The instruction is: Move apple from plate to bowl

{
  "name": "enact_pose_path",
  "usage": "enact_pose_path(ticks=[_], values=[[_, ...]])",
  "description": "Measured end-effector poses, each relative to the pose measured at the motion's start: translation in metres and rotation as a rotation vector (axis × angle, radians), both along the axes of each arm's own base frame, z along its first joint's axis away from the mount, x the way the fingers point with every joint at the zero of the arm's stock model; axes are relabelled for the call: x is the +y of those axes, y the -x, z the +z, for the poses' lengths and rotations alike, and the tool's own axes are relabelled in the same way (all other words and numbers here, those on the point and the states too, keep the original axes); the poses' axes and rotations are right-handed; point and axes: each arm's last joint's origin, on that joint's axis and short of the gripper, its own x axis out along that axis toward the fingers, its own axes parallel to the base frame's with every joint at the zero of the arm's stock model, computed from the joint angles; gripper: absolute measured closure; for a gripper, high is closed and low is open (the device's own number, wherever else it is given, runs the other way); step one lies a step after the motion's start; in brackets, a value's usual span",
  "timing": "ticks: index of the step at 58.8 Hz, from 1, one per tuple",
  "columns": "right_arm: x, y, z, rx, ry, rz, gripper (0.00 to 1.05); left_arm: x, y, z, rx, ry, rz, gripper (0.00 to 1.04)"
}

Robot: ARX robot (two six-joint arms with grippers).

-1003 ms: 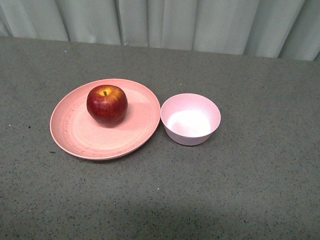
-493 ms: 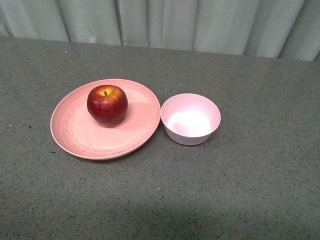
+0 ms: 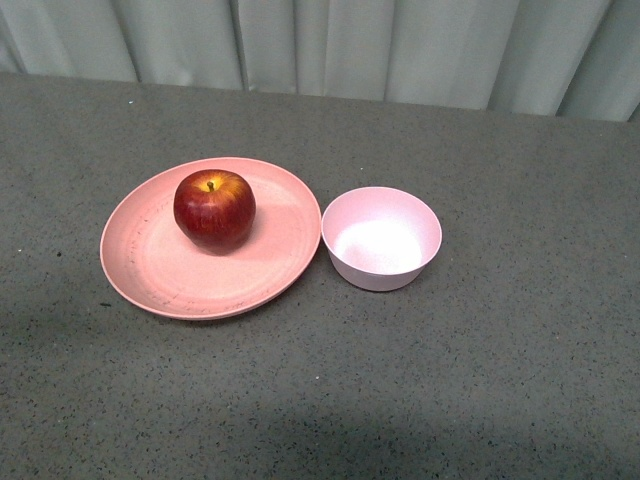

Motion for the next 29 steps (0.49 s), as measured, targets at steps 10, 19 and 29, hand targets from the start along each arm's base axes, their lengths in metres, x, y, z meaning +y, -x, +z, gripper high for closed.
enact_pose_path(ticks=[10, 19, 29], values=[[0.000, 0.000, 0.000, 0.000, 0.000, 0.000, 0.09, -0.010, -0.045, -0.010, 0.048, -0.005, -0.008, 0.07], [0.000, 0.000, 0.000, 0.000, 0.000, 0.000, 0.09, -0.028, -0.080, -0.020, 0.107, -0.005, -0.076, 0.07], [0.000, 0.000, 0.000, 0.000, 0.000, 0.000, 0.09, -0.044, -0.106, -0.031, 0.163, -0.010, -0.118, 0.07]])
